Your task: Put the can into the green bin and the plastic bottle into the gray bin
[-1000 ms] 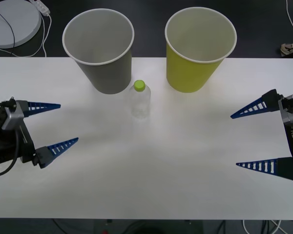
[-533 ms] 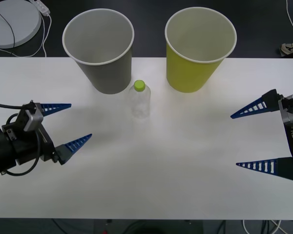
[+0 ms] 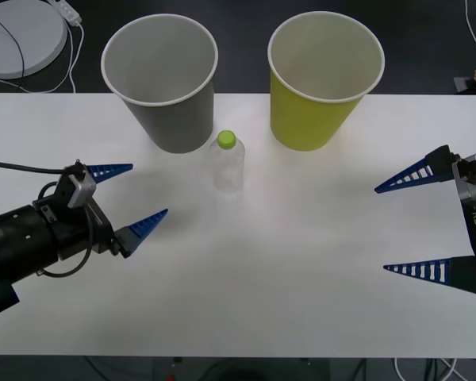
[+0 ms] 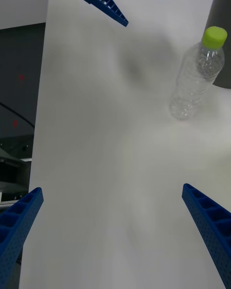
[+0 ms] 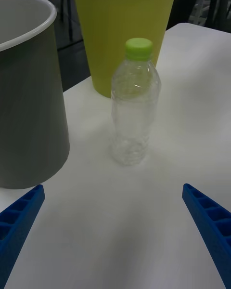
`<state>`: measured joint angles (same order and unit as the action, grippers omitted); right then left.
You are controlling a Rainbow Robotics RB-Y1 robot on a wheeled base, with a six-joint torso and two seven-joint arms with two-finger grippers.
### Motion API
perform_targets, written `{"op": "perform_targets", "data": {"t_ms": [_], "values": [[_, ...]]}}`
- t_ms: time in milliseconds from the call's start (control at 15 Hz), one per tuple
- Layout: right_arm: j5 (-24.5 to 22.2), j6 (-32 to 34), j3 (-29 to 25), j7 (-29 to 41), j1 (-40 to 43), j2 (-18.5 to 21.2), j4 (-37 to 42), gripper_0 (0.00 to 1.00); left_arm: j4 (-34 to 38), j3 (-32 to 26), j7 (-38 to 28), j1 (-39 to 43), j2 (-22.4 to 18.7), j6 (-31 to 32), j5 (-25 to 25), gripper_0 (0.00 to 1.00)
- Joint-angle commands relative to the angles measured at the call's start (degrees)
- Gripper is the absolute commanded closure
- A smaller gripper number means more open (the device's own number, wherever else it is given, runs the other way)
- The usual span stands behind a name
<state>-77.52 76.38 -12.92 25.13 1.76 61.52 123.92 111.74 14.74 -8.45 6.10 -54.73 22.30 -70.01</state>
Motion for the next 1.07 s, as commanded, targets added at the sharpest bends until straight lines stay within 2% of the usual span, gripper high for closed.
{"op": "perform_targets", "data": {"t_ms": [67,600,867,1067], "values": [[0.0,0.0,0.0,0.0,0.0,0.0,0.0,0.0,-1.61,0.72,-0.34,-1.44,2.96,0.11,-3.11,0.0],[0.0,0.0,0.0,0.0,0.0,0.0,0.0,0.0,-4.6,0.64,-3.42,-3.02,10.26,0.02,-12.08,0.0],[0.0,0.0,0.0,0.0,0.0,0.0,0.0,0.0,-6.36,0.64,-4.56,-3.99,17.47,0.11,-18.85,0.0],[0.0,0.0,0.0,0.0,0.0,0.0,0.0,0.0,-6.36,0.72,-6.05,-4.95,20.72,0.99,-22.45,0.0]]}}
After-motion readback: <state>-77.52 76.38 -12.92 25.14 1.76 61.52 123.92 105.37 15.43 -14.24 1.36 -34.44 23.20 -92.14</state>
